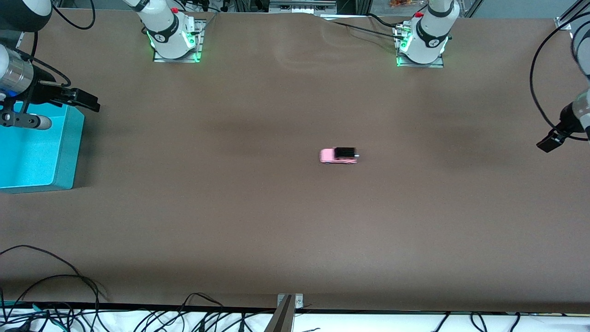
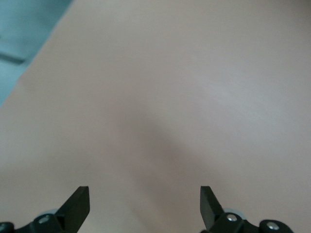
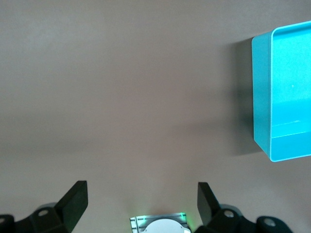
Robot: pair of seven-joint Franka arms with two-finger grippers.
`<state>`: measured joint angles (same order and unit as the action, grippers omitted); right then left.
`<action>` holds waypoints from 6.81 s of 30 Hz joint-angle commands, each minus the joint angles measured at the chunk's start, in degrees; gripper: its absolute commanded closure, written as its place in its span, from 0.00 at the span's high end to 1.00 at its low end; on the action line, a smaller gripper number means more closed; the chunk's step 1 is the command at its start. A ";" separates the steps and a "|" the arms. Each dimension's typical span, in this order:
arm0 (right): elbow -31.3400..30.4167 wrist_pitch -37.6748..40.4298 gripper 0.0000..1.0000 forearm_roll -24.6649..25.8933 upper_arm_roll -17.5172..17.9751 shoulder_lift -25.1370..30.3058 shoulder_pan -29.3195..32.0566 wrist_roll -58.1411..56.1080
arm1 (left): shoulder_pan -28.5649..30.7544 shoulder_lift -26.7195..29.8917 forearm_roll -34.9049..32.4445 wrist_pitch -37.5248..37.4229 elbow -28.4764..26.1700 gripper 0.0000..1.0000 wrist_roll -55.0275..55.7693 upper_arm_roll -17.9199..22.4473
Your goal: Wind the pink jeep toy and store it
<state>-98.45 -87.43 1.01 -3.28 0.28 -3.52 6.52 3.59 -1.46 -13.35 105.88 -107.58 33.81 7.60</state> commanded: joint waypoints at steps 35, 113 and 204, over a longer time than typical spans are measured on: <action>3.35 7.10 1.00 -0.04 -4.80 -0.90 -0.26 -1.95 | -6.22 -3.46 14.05 -15.52 20.13 1.00 -33.28 -5.67; -36.19 -63.20 1.00 -0.30 -20.62 -17.15 0.89 66.95 | -7.10 -3.38 13.35 -14.29 22.32 1.00 -35.83 -5.93; -12.11 -48.79 0.25 -5.49 -23.53 -32.89 19.78 33.11 | -7.28 -3.38 13.70 -14.29 23.99 1.00 -36.00 -7.25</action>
<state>-110.78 -134.92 -3.14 -28.58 -31.77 14.33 40.02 -3.69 -4.27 -0.83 92.48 -85.19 -1.07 0.13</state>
